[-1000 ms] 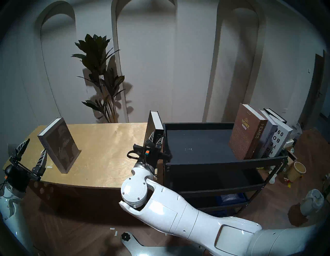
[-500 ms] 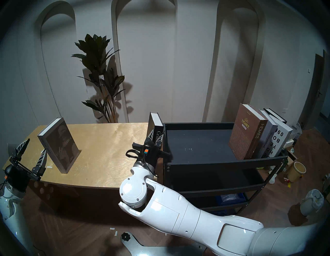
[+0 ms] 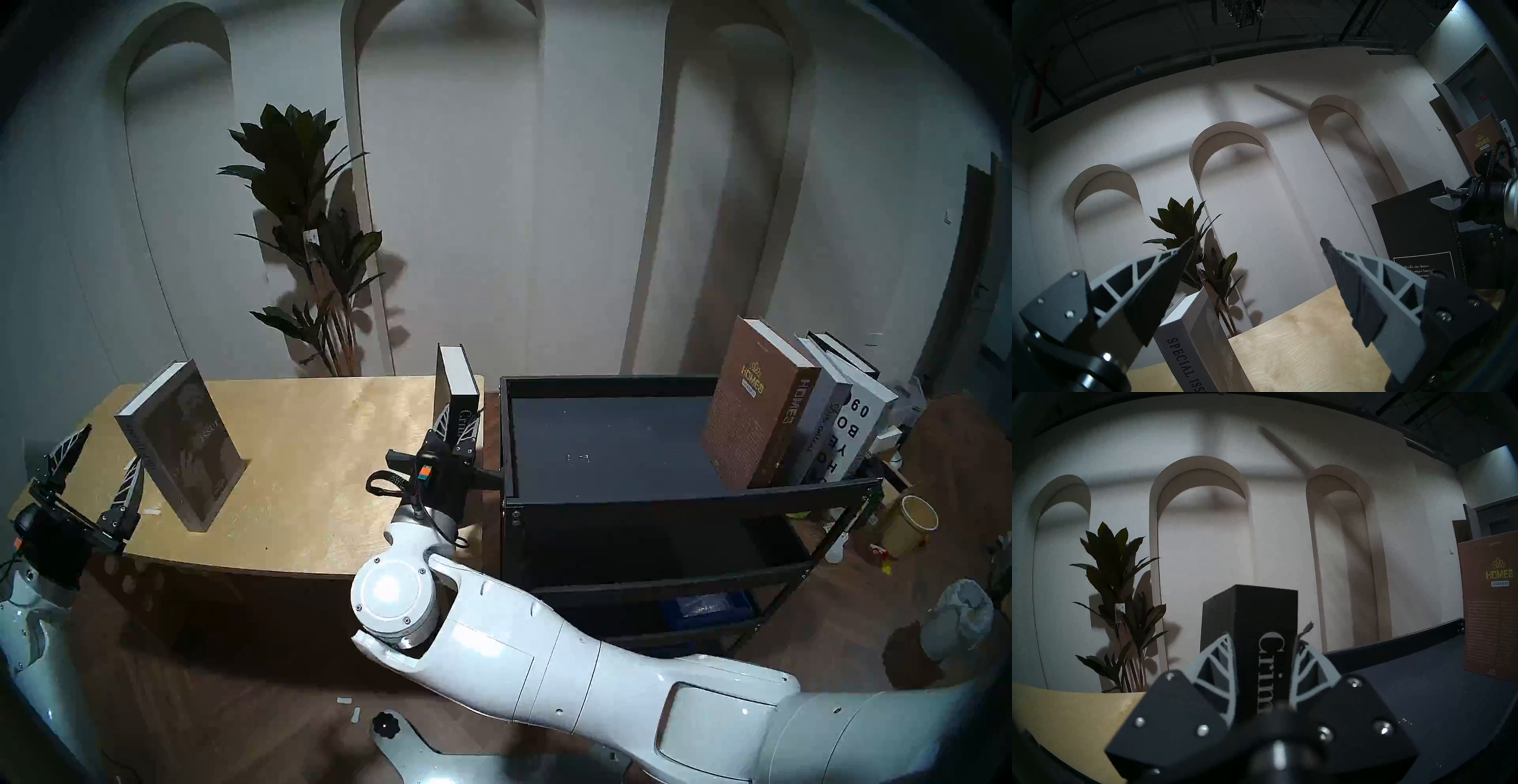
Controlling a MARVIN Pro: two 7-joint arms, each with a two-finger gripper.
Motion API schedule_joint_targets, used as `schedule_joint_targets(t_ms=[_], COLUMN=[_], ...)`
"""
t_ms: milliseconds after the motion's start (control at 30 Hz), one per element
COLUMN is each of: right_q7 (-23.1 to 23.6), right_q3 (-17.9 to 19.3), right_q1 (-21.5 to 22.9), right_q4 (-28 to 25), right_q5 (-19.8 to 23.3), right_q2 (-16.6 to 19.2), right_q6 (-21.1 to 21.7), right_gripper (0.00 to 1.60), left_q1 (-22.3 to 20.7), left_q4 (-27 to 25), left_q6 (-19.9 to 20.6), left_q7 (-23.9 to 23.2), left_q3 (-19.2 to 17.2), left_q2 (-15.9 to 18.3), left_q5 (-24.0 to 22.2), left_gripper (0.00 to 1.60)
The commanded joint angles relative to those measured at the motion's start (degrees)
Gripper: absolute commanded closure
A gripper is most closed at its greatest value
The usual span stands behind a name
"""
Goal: Move the books from the display table onto the shelf, standing them upright with spines facing out and tallest at one end
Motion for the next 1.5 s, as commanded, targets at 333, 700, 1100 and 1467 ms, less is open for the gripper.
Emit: schedule_joint_targets(t_ms=[333,700,1100,1467], right_q7=[-1.19,0.38,0.77,0.21], right_q3=[0.11,-0.44,-1.06,-0.66], right_q1=[2.22,3.02,2.8,3.01], right_q4=[-2.06,-0.26,2.08,2.33], right_q5=[0.69,1.51,1.61,1.61], right_q2=[-0.31,-1.54,-2.11,-1.83], right_q6=[1.0,1.88,1.5,0.48], right_gripper=[1.35,1.22,1.31,0.05], left_q1=[0.1,0.1,0.11,0.11], left_q4=[-0.81,-0.81,-0.82,-0.83], left_q6=[0.15,0.16,0.17,0.17], left_q7=[-0.09,-0.08,-0.08,-0.08], left_q3=[-0.34,-0.34,-0.34,-0.34], left_q2=[0.29,0.29,0.29,0.29], left_q5=[-0.1,-0.1,-0.1,-0.1], left_gripper=[0.0,0.0,0.0,0.0])
